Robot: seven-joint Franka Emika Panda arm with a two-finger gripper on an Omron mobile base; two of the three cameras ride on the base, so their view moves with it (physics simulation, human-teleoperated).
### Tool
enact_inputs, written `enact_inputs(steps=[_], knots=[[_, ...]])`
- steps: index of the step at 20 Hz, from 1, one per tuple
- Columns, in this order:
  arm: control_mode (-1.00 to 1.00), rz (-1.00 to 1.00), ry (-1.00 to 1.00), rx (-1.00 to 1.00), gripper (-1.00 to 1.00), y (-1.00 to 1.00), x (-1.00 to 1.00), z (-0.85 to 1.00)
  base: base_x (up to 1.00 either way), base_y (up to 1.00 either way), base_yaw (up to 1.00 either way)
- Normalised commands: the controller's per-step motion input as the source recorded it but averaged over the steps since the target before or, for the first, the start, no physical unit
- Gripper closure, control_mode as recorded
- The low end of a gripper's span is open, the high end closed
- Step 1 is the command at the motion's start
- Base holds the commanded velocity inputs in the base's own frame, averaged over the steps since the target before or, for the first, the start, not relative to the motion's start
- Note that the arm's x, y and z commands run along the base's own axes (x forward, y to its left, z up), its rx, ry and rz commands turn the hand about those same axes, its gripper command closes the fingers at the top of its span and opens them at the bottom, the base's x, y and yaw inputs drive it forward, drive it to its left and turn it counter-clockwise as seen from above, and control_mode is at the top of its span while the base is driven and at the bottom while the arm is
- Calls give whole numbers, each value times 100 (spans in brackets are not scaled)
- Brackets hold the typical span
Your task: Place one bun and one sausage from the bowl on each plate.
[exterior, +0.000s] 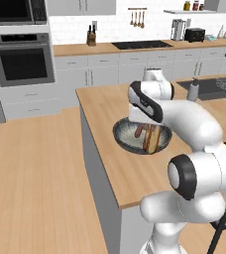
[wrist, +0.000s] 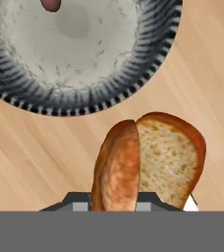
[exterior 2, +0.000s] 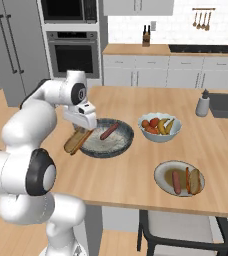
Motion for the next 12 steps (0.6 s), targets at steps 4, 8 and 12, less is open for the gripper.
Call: enact_inputs(steps=[4, 8, 12], knots=[[-100, 0, 0, 0, 100, 8, -100, 6, 0, 0, 0], [-100, 0, 0, 0, 100, 0, -100, 0, 0, 0, 0], [-100, 0, 0, 0, 100, 4, -22, 0, 0, 0, 0]])
